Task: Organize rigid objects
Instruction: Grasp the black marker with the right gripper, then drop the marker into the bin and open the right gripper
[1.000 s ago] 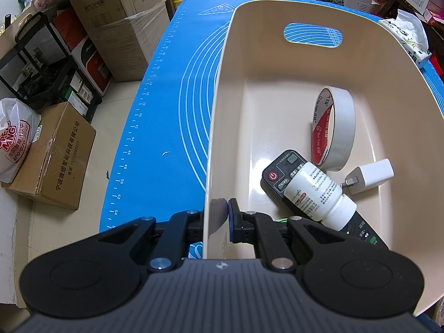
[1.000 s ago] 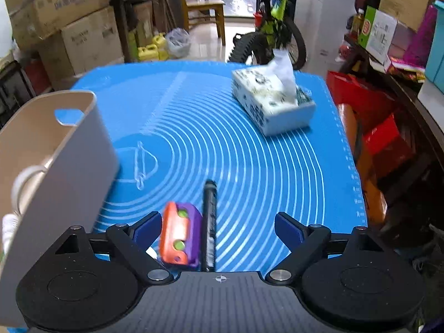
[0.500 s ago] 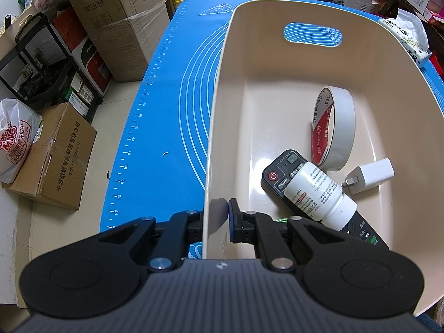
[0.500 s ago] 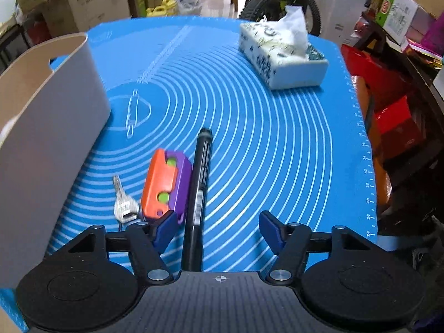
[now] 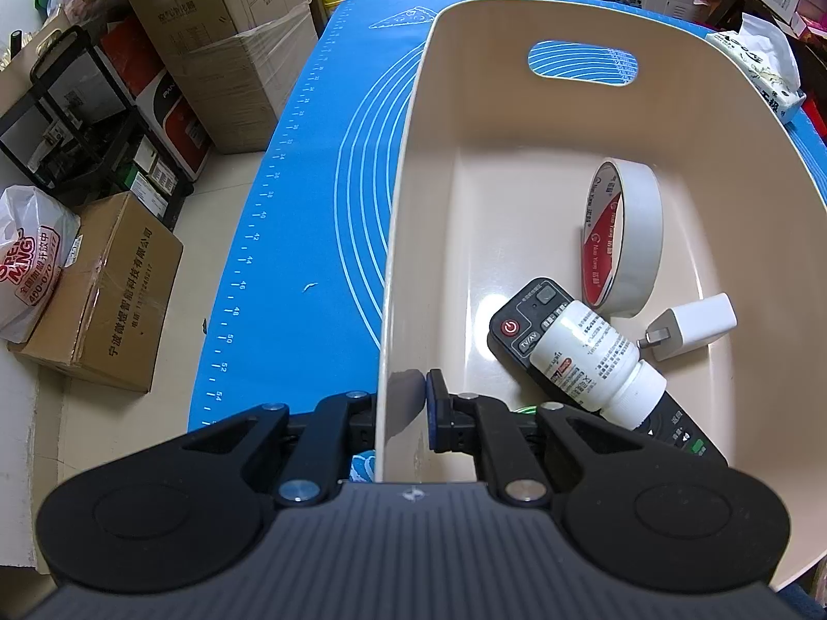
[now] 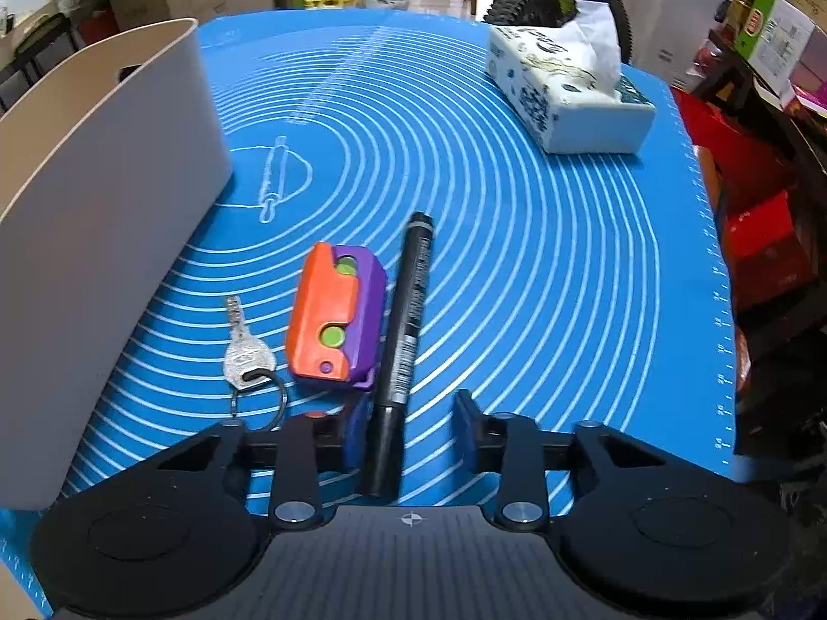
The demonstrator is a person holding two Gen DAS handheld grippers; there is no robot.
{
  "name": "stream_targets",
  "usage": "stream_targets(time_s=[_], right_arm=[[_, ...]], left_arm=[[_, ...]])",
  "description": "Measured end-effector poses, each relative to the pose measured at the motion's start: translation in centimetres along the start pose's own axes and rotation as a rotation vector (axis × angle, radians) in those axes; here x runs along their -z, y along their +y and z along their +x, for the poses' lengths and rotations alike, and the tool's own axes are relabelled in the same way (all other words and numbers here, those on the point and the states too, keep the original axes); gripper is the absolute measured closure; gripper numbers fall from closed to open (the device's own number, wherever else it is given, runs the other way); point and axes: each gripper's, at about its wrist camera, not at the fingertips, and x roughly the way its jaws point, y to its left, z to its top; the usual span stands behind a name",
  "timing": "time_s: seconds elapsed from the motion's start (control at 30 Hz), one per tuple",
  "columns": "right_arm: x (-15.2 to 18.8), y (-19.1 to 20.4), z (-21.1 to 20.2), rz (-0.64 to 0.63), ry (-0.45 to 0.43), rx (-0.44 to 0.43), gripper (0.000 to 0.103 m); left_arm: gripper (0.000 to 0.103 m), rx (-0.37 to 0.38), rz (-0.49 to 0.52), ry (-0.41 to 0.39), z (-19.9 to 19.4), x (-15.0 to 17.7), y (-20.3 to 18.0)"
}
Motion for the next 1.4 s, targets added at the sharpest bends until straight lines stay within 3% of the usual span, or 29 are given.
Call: stream_targets(time_s=[0.07, 0.53, 0.73, 1.13, 1.4], right_arm=[[0.0, 0.0, -0.2, 0.013, -0.006, -0.017, 0.079], [-1.3, -0.1, -3.6, 0.036, -0.14, 0.047, 0.079], [-3.2, 1.3, -6.6, 0.037, -0.238, 0.011, 0.079], [-6.0, 8.6, -10.1, -0.07, -0.356, -0.142, 0.079], [-6.0, 15.6, -9.4, -0.213, -0.32, -0.208, 0.079]], left_arm=[[0.091, 0.0, 0.0, 0.0, 0.0, 0.0, 0.0], [0.091, -0.001, 0.001, 0.0, 0.0, 0.0, 0.0], [0.091, -0.001, 0.001, 0.0, 0.0, 0.1, 0.0], [0.091, 0.0, 0.001, 0.0, 0.0, 0.1, 0.0], [0.091, -0.001, 0.005, -0.001, -0.1, 0.1, 0.0]])
